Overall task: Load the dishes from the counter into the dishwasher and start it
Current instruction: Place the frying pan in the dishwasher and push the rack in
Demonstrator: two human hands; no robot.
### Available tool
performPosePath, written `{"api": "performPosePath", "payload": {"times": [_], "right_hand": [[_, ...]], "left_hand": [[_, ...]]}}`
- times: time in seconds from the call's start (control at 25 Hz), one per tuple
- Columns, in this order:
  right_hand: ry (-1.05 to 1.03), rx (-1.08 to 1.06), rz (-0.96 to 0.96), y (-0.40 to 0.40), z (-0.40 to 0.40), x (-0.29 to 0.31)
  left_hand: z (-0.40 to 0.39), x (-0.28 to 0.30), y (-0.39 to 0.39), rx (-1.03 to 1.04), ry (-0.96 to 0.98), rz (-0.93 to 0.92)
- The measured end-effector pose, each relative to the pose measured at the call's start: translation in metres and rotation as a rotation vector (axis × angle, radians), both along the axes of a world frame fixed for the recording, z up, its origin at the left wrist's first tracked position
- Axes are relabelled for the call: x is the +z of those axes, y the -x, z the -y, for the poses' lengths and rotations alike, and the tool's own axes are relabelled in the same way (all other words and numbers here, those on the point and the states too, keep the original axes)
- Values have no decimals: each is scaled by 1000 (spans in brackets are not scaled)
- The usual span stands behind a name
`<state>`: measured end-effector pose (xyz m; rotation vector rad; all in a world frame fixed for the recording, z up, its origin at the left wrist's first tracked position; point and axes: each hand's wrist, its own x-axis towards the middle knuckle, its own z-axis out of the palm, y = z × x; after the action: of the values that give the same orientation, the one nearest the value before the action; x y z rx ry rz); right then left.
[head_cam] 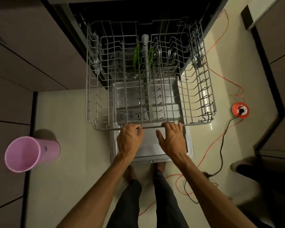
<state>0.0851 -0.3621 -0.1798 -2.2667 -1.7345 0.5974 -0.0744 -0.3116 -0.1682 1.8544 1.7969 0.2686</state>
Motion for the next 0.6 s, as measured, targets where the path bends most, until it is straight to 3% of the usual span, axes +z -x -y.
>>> {"api": "performPosePath", "payload": {"times": [0.24, 0.6], "right_hand": [[92, -21, -25, 5, -2, 9], [333, 52, -58, 3, -3, 42]], "left_hand": [[-1, 12, 4, -25, 76, 47], [-13, 39, 16, -138, 381, 56]]}}
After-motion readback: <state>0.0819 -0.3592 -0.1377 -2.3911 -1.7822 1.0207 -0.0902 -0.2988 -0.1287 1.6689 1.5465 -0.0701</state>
